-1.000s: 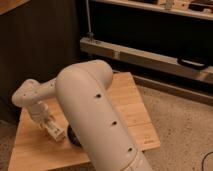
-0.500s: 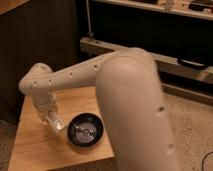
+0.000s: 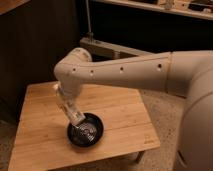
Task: Place the bottle in the ceramic bowl
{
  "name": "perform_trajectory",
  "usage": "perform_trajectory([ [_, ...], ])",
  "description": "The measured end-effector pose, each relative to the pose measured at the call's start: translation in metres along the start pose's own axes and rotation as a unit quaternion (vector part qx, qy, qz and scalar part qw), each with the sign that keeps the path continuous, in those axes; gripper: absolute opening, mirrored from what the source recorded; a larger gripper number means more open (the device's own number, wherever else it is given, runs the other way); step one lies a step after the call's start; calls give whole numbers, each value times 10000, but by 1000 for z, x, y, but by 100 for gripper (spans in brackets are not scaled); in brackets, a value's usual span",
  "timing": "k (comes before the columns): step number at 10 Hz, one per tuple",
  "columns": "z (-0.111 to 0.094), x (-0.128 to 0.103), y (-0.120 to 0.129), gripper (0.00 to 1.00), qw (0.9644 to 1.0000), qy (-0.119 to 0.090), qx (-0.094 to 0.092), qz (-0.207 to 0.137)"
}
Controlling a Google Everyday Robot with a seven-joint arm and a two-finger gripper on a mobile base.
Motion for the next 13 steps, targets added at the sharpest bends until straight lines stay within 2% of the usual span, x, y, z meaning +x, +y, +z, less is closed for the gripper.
perform_trajectory([
  [1, 0, 2, -8, 0, 9999, -92, -40, 70],
  [3, 13, 8, -15, 0, 9996, -182, -153, 165],
  [5, 46, 22, -29, 0, 9990, -257, -258, 270],
  [7, 72, 31, -40, 0, 9984, -254, -330, 375],
  [10, 98, 41, -52, 2, 9977, -126, -408, 527],
  [13, 101, 47, -46, 28, 9987, -10, -482, 170],
])
